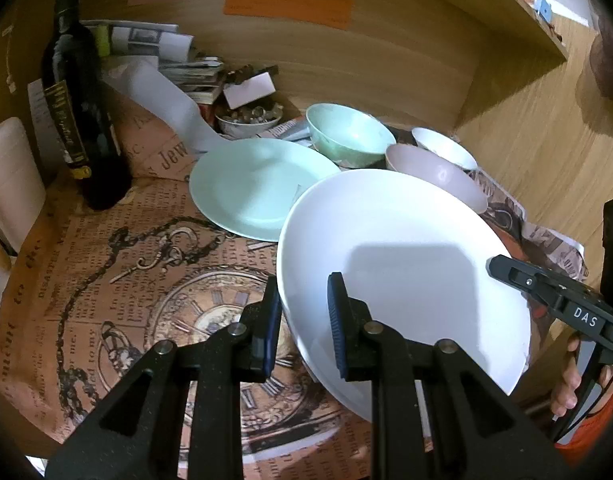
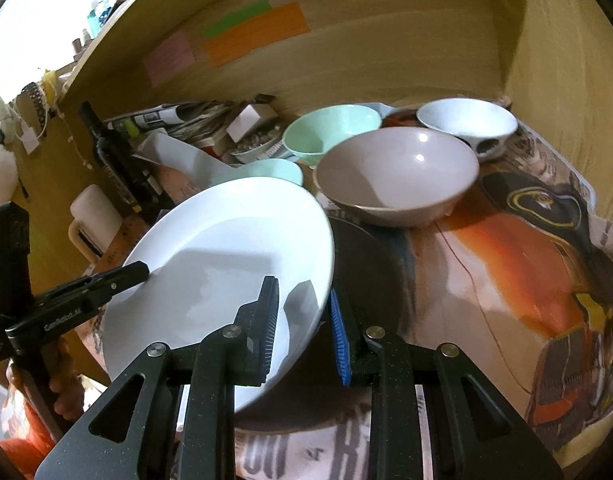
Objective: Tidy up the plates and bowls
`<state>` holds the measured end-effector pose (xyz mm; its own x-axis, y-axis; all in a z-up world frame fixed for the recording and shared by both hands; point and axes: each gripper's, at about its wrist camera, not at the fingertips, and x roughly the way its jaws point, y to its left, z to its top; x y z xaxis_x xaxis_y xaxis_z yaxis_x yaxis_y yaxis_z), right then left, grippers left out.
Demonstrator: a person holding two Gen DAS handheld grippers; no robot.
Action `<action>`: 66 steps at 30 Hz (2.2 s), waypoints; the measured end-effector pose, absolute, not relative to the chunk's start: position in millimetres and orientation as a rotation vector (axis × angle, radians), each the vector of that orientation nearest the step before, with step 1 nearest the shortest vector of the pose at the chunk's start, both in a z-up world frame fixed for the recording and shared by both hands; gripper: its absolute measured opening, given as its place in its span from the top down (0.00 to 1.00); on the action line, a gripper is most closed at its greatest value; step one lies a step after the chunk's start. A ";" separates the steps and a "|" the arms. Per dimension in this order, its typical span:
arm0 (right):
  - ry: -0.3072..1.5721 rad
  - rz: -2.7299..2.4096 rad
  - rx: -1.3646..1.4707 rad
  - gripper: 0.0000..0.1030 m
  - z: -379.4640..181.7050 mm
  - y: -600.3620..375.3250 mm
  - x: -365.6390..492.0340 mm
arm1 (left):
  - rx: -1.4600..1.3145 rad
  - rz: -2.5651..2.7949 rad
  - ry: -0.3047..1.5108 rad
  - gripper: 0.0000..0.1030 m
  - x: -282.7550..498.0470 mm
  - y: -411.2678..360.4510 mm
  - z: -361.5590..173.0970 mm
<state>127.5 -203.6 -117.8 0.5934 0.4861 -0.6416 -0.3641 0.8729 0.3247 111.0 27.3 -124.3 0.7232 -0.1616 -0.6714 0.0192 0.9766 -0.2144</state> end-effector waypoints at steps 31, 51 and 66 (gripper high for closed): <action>0.867 0.439 0.161 0.77 -141.8 -217.0 134.4 | -0.200 -0.122 0.852 0.76 138.4 12.6 -157.8; 0.866 0.437 0.026 0.76 -137.3 -209.3 137.5 | -0.142 -0.113 0.847 0.73 143.8 8.5 -160.3; 0.836 0.400 0.007 0.73 -132.9 -215.1 139.6 | -0.140 -0.111 0.825 0.69 140.5 11.9 -150.6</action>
